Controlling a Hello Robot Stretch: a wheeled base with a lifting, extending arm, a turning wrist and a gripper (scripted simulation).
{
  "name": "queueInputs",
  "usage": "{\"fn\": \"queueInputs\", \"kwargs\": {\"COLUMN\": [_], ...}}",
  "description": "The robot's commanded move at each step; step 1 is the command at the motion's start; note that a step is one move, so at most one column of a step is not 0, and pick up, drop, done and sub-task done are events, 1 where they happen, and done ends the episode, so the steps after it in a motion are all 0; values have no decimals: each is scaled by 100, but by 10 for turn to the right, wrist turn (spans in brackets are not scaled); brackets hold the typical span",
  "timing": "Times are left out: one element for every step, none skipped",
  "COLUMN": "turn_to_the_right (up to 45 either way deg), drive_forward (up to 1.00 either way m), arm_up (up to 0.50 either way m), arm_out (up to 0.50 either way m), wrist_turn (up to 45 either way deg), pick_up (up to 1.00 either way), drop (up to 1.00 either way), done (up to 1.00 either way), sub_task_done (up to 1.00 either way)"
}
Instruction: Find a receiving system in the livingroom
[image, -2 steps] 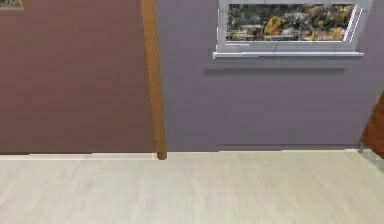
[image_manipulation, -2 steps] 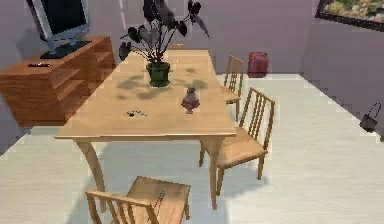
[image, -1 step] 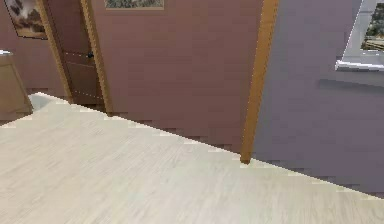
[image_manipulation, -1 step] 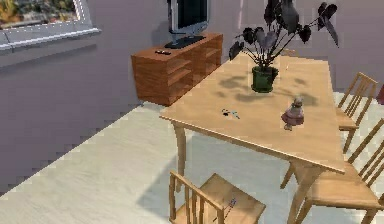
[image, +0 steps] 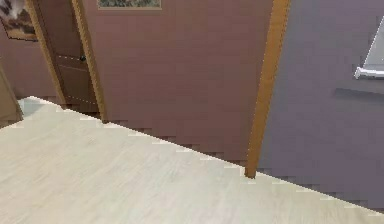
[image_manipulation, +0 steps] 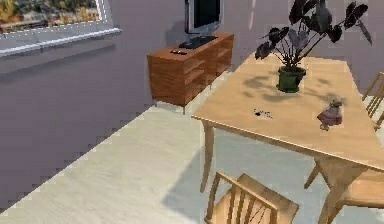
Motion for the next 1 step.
{"fn": "queueInputs", "kwargs": {"turn_to_the_right": [270], "drive_forward": [0], "arm_up": [0], "arm_out": [0], "wrist_turn": [0], "pick_up": [0], "drop": [0], "done": [0], "sub_task_done": [0]}}
